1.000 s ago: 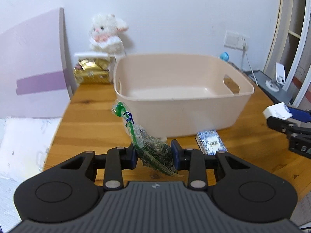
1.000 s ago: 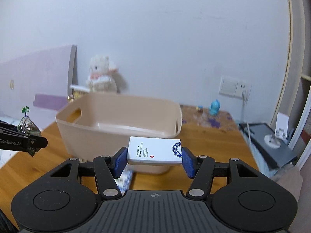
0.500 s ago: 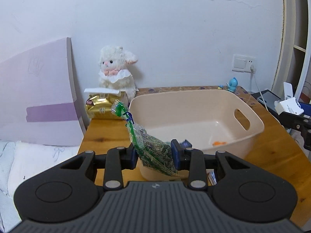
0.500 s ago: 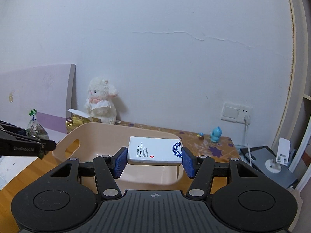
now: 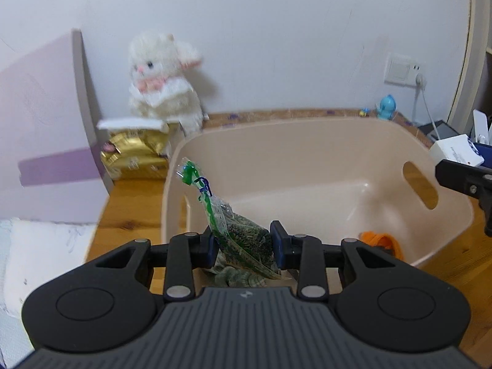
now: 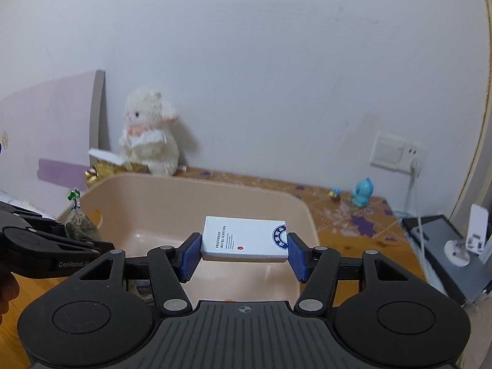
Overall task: Organize objects
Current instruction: 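Carry the herb bag and white box into the basket and open both tools, then grasp the hair clip with the left tool while the right tool grasps the blue-and-white box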
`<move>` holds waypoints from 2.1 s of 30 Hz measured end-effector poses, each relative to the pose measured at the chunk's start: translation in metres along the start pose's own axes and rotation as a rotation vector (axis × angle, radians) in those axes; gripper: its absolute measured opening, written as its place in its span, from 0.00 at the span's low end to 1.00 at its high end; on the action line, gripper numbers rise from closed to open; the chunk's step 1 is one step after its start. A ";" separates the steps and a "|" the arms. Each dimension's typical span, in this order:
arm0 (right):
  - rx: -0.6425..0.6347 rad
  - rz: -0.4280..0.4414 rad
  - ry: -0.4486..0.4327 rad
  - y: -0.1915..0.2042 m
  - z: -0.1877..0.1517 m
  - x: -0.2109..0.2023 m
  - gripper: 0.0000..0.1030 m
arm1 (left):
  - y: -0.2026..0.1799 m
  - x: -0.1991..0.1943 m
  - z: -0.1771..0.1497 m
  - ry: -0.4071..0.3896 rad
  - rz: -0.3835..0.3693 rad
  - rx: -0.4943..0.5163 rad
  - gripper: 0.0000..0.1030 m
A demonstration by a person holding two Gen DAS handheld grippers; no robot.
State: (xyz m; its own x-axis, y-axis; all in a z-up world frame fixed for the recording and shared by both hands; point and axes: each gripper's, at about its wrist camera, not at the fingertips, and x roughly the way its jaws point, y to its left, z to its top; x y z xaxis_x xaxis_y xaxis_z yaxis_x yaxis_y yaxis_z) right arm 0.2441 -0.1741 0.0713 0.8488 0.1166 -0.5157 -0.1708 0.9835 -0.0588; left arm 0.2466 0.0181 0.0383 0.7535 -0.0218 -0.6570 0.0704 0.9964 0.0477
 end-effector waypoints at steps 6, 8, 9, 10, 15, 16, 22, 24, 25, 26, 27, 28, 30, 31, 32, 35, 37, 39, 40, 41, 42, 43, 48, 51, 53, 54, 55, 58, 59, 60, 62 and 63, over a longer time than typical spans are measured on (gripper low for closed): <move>-0.002 0.007 0.077 0.003 -0.010 0.026 0.54 | -0.007 0.026 -0.002 0.028 0.055 0.062 0.36; -0.001 0.009 0.088 0.004 -0.012 0.030 0.54 | -0.009 0.029 0.000 0.032 0.052 0.077 0.36; 0.001 0.010 0.089 0.004 -0.012 0.030 0.54 | -0.010 0.029 0.001 0.038 0.046 0.079 0.36; 0.002 0.012 0.089 0.003 -0.013 0.029 0.55 | -0.011 0.030 0.001 0.043 0.041 0.079 0.36; 0.014 0.009 0.058 -0.002 -0.011 0.016 0.63 | -0.015 0.030 0.000 0.034 0.060 0.089 0.37; 0.017 0.009 0.051 -0.003 -0.010 0.013 0.65 | -0.015 0.029 0.000 0.028 0.062 0.089 0.37; 0.034 0.013 0.013 -0.007 -0.007 -0.011 0.78 | -0.013 0.007 0.003 -0.023 0.063 0.066 0.71; 0.039 0.010 0.001 -0.007 -0.006 -0.020 0.84 | -0.012 -0.004 0.004 -0.050 0.056 0.051 0.77; 0.044 0.010 -0.006 -0.008 -0.006 -0.025 0.89 | -0.012 -0.009 0.005 -0.059 0.052 0.046 0.79; 0.050 0.011 -0.013 -0.008 -0.006 -0.030 0.93 | -0.012 -0.015 0.005 -0.067 0.052 0.044 0.81; 0.055 0.013 -0.018 -0.009 -0.006 -0.035 0.94 | -0.012 -0.019 0.006 -0.075 0.056 0.042 0.81; 0.057 0.013 -0.024 -0.009 -0.005 -0.040 0.95 | -0.011 -0.024 0.006 -0.083 0.061 0.041 0.83; 0.058 0.010 -0.036 -0.009 -0.005 -0.050 0.96 | -0.010 -0.033 0.005 -0.096 0.064 0.032 0.83; 0.059 0.009 -0.041 -0.009 -0.005 -0.056 0.97 | -0.008 -0.038 0.003 -0.099 0.064 0.023 0.83; 0.061 0.009 -0.046 -0.008 -0.006 -0.061 0.99 | -0.007 -0.042 0.002 -0.099 0.062 0.017 0.84; 0.058 0.015 -0.050 -0.006 -0.010 -0.077 1.00 | -0.004 -0.055 -0.003 -0.095 0.062 0.009 0.84; 0.050 0.013 -0.044 -0.003 -0.013 -0.084 1.00 | -0.003 -0.064 -0.008 -0.097 0.062 0.015 0.84; 0.044 0.011 -0.037 0.000 -0.019 -0.091 1.00 | -0.001 -0.072 -0.014 -0.101 0.045 0.012 0.84; 0.046 0.012 -0.034 0.000 -0.022 -0.094 1.00 | -0.001 -0.076 -0.018 -0.099 0.037 0.008 0.84; 0.050 0.015 -0.029 0.001 -0.026 -0.097 1.00 | -0.001 -0.080 -0.022 -0.096 0.032 0.004 0.84; 0.056 0.018 -0.024 0.002 -0.030 -0.099 1.00 | 0.000 -0.082 -0.026 -0.090 0.029 0.001 0.84; 0.061 0.021 -0.017 0.002 -0.034 -0.101 1.00 | 0.000 -0.085 -0.030 -0.085 0.031 -0.001 0.84; 0.061 0.025 0.037 0.006 -0.057 -0.101 1.00 | -0.001 -0.087 -0.055 -0.042 0.034 0.001 0.84; 0.055 0.026 0.071 0.007 -0.071 -0.097 1.00 | -0.003 -0.085 -0.069 -0.016 0.034 0.003 0.84; 0.052 0.027 0.096 0.008 -0.079 -0.093 1.00 | -0.003 -0.082 -0.078 0.001 0.029 0.002 0.84; 0.051 0.027 0.108 0.008 -0.083 -0.091 1.00 | -0.004 -0.079 -0.082 0.013 0.027 0.002 0.84; 0.049 0.027 0.122 0.008 -0.086 -0.088 1.00 | -0.004 -0.077 -0.084 0.023 0.026 0.001 0.84; 0.048 0.030 0.161 0.007 -0.095 -0.078 1.00 | -0.006 -0.067 -0.094 0.056 0.031 0.002 0.84; 0.047 0.031 0.173 0.007 -0.098 -0.074 1.00 | -0.006 -0.065 -0.096 0.064 0.032 0.000 0.84; 0.045 0.031 0.188 0.008 -0.100 -0.071 1.00 | -0.006 -0.061 -0.098 0.074 0.030 -0.002 0.84; 0.044 0.035 0.210 0.010 -0.105 -0.062 1.00 | -0.005 -0.054 -0.102 0.096 0.026 -0.010 0.84; 0.043 0.039 0.221 0.010 -0.107 -0.058 1.00 | -0.005 -0.050 -0.104 0.108 0.024 -0.015 0.84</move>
State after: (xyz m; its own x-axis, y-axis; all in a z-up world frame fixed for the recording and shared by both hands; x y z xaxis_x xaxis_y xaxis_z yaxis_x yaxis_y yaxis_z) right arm 0.1400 -0.1855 0.0091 0.7111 0.1259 -0.6917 -0.1754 0.9845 -0.0011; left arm 0.1409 0.0231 -0.0073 0.6800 0.0100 -0.7332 0.0428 0.9977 0.0533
